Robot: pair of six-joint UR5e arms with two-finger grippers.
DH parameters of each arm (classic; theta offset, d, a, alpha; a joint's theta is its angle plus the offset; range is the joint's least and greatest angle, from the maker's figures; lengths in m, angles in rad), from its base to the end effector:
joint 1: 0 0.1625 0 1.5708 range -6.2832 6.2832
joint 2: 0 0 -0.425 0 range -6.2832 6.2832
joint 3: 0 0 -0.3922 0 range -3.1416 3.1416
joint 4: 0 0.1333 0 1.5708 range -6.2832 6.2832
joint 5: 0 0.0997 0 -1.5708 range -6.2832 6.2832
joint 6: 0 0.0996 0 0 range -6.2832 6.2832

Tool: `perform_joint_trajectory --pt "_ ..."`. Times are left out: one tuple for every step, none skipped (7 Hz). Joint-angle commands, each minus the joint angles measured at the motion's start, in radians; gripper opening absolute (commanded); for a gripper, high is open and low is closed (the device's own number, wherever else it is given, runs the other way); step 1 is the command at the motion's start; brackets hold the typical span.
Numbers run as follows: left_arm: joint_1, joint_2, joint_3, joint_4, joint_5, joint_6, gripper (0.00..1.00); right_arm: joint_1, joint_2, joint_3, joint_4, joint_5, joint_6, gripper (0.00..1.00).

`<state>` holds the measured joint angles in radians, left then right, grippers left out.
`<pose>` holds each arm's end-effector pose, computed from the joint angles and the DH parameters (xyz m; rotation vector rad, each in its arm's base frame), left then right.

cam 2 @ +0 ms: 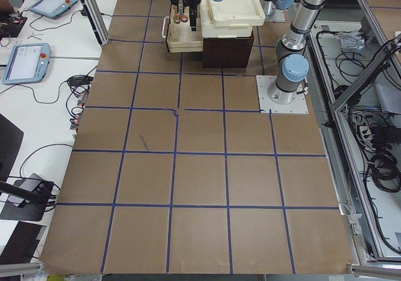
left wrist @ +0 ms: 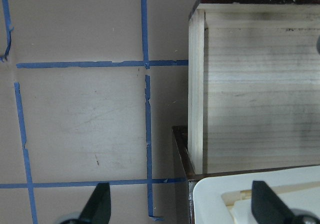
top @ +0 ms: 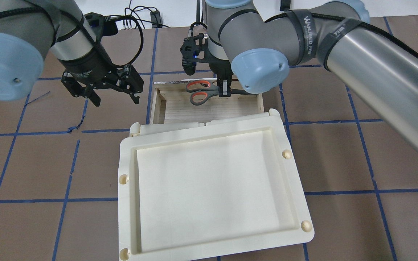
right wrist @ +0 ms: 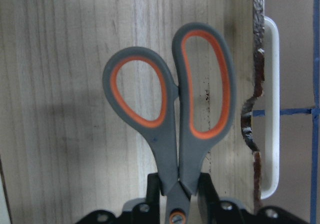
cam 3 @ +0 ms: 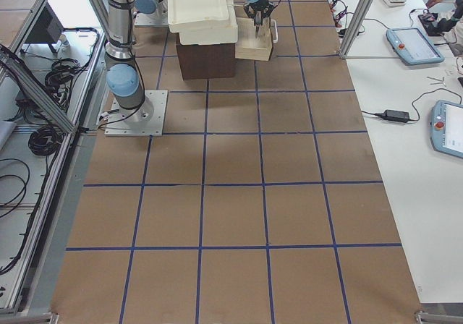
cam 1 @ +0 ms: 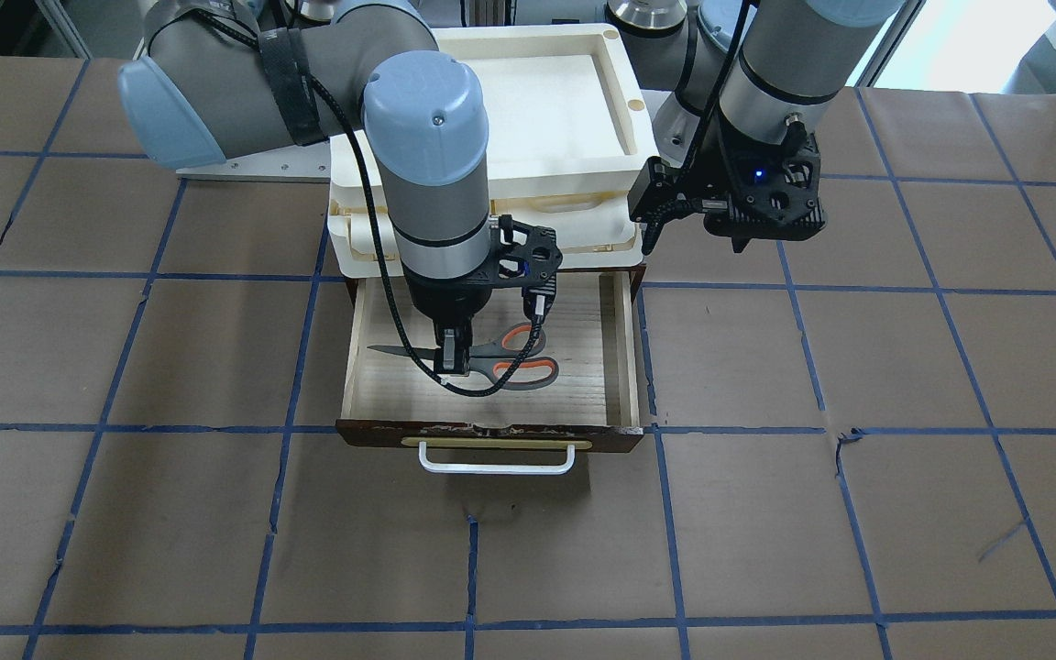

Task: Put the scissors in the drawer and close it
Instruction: 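Lift the scissors with the right gripper and carry them over the open drawer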

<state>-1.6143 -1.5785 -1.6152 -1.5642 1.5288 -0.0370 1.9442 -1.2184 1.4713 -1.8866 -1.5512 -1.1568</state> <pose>-0.1587 -0.4836 0.4631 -0.0086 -3.1006 -0.0731 0.3565 -0.5393 0.3701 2.1713 -2.2599 0.1029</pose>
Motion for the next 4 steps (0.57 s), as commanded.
perform_joint_trajectory --pt "-0.001 -0.001 -0.002 0.007 0.001 0.0 1.0 0.036 0.031 -0.002 0.0 0.0 0.054 0.1" --pt "-0.001 -0.002 -0.003 0.007 -0.001 0.003 1.0 0.038 0.039 -0.002 0.0 0.0 0.057 0.1" --pt "-0.002 -0.006 -0.006 0.001 0.002 0.003 1.0 0.05 0.043 -0.002 -0.002 0.0 0.075 0.1" --pt "-0.001 -0.008 -0.006 0.009 0.01 0.009 1.0 0.059 0.065 -0.002 -0.023 0.0 0.077 0.11"
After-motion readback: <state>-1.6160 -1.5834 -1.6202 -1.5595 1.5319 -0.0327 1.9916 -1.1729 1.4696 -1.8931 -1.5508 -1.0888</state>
